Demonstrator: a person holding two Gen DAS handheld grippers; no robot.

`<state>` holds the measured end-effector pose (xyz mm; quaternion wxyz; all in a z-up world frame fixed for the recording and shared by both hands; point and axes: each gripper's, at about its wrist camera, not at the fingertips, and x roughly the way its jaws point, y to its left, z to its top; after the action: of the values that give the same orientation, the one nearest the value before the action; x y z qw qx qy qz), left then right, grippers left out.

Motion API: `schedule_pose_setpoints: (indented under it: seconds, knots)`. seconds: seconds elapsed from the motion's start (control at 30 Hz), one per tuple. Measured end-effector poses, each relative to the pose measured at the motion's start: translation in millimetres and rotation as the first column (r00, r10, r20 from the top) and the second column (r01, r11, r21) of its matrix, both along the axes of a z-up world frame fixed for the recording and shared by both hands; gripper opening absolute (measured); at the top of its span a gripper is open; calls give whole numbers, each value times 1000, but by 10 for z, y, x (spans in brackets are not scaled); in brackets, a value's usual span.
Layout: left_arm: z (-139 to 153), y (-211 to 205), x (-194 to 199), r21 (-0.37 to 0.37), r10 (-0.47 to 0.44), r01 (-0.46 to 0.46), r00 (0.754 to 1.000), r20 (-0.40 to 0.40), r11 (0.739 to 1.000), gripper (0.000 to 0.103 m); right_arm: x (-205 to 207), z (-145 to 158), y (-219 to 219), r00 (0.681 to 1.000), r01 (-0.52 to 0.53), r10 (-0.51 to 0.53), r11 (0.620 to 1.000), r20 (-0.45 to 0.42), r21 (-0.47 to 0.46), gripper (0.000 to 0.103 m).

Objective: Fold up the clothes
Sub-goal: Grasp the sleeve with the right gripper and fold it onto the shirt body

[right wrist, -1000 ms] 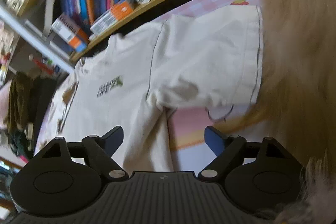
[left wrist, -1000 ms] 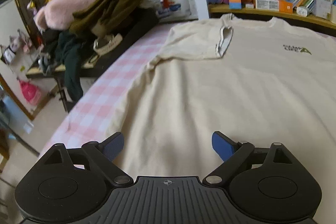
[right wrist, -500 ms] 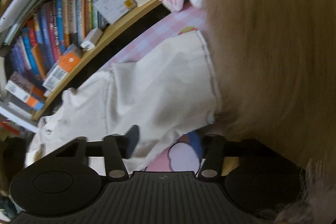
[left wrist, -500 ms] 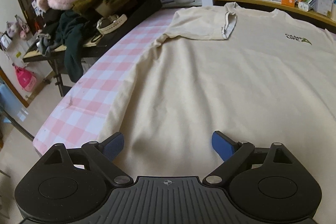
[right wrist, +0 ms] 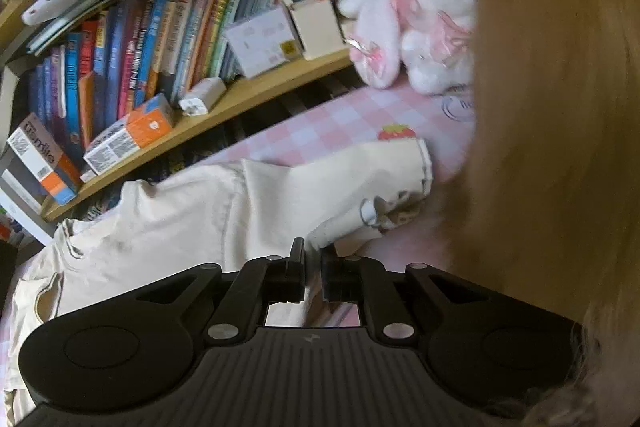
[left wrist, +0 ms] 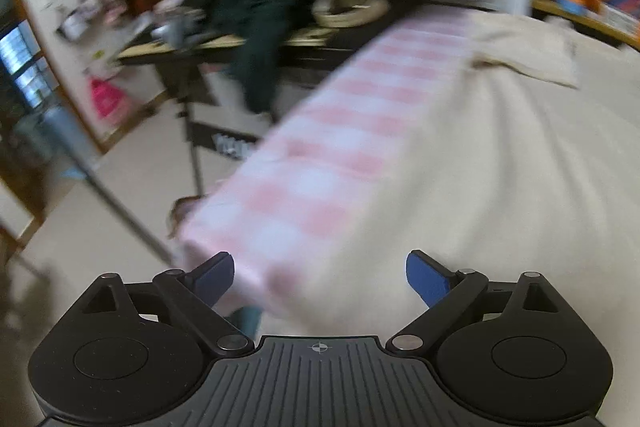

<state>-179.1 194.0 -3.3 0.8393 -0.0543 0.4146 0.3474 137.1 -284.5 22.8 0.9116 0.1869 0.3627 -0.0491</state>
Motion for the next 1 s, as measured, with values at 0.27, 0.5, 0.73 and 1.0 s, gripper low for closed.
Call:
schedule_pose_setpoints:
  seconds: [0.27, 0.5, 0.73, 1.0]
  knots:
    - [170, -229, 61, -72, -200, 218, 959, 199, 973, 95, 33, 39, 115, 1000, -3, 3, 999, 0, -50, 7]
    - [28, -543, 277, -93, -400, 420, 899, 181, 903, 95, 66, 78, 492, 988, -154, 153, 971, -20, -181, 5]
    - [19, -510, 306, -97, -416, 438, 890, 185, 894, 95, -115, -107, 1185, 846, -527, 523, 794, -103, -302, 15]
    - [0, -526, 305, -103, -426, 444, 890, 161, 890, 95, -156, -86, 1486, 705, -703, 700, 670, -112, -240, 62]
